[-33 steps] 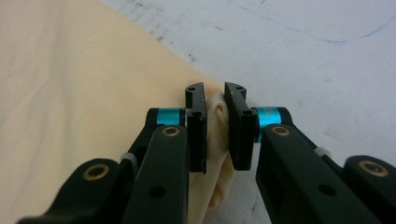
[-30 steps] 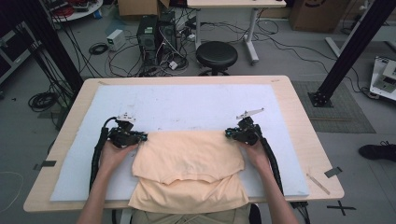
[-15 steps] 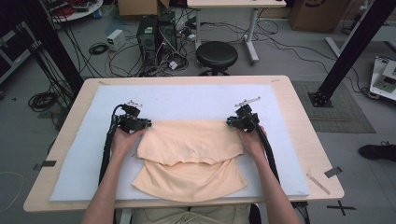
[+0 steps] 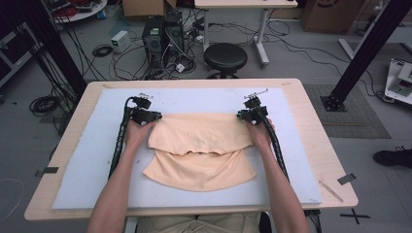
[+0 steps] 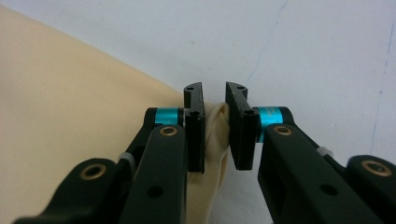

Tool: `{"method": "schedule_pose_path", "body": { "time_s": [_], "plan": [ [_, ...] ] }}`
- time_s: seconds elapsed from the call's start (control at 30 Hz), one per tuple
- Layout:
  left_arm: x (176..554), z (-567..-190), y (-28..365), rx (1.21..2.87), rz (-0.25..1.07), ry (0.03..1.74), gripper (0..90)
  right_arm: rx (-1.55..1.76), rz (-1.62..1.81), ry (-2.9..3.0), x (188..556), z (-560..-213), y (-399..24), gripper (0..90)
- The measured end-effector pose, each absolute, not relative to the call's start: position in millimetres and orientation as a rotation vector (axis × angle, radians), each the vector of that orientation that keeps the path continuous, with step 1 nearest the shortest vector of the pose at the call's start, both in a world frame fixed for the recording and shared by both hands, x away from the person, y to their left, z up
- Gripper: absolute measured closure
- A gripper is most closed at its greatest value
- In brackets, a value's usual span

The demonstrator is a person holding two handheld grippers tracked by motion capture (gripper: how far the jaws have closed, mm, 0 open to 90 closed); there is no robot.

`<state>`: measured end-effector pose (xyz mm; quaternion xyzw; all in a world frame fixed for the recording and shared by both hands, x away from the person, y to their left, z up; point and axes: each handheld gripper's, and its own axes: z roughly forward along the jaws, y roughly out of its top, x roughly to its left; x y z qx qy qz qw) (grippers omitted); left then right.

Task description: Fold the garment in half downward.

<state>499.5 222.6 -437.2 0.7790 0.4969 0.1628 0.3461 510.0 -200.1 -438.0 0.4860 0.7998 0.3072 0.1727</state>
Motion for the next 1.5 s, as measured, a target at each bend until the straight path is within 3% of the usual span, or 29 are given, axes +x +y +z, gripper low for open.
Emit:
{"method": "schedule_pose_path", "body": {
  "time_s": [0.03, 0.07, 0.1, 0.23, 0.57, 0.87, 1.2, 1.5],
  "plan": [
    [499, -436, 223, 2.032, 0.43, 1.287, 71.8, 1.38, 0.858, 2.25, 508, -438, -201, 59.3],
    [497, -434, 223, 2.044, 0.442, 1.29, 71.8, 1.38, 0.858, 2.25, 508, -438, -201, 59.3],
    [496, -432, 224, 2.041, 0.443, 1.295, 61.4, 1.417, 0.887, 2.248, 506, -437, -205, 49.0],
    [477, -415, 227, 1.982, 0.472, 1.248, 55.4, 1.47, 1.012, 2.255, 494, -431, -215, 39.4],
    [415, -398, 231, 1.984, 0.49, 1.122, 52.2, 1.32, 1.058, 2.273, 436, -418, -222, 35.2],
    [367, -418, 241, 1.997, 0.412, 1.101, 52.1, 1.297, 1.118, 2.227, 394, -420, -236, 35.4],
    [359, -438, 235, 2.031, 0.39, 1.139, 51.0, 1.336, 1.141, 2.206, 371, -436, -246, 35.7],
    [355, -444, 232, 2.067, 0.416, 1.121, 61.3, 1.337, 1.143, 2.201, 368, -436, -247, 35.9]
  ]
}}
